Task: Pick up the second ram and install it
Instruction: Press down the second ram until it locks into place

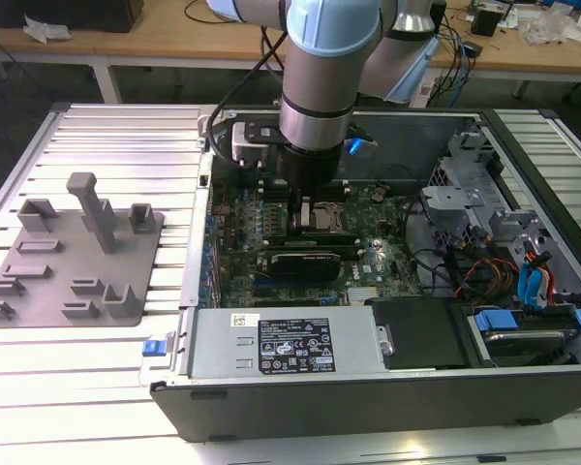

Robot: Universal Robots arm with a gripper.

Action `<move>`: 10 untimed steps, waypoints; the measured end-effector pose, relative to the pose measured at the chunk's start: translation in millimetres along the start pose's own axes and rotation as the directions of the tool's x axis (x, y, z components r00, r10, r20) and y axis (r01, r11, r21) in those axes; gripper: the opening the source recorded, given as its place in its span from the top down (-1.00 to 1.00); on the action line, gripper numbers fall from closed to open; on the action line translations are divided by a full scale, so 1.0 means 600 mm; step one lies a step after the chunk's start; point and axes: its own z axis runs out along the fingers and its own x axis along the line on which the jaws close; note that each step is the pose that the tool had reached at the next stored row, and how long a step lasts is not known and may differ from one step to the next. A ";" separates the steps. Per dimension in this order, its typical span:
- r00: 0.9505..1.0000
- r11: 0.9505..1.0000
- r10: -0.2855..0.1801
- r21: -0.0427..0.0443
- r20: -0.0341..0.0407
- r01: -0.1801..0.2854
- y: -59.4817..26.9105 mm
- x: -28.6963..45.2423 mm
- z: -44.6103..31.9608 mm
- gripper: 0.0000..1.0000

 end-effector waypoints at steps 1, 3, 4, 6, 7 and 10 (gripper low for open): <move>1.000 1.000 0.000 0.000 0.000 0.000 0.000 0.000 0.000 0.84; 1.000 1.000 0.000 0.002 0.003 0.000 0.000 -0.001 -0.005 0.84; 1.000 1.000 0.000 0.001 0.001 0.000 0.000 -0.001 -0.011 0.84; 1.000 1.000 0.000 0.000 0.000 0.000 0.001 -0.001 -0.030 0.84; 1.000 1.000 0.000 0.000 0.000 0.000 0.002 -0.001 -0.036 0.84; 1.000 1.000 0.000 0.000 0.000 0.000 0.002 -0.001 -0.038 0.84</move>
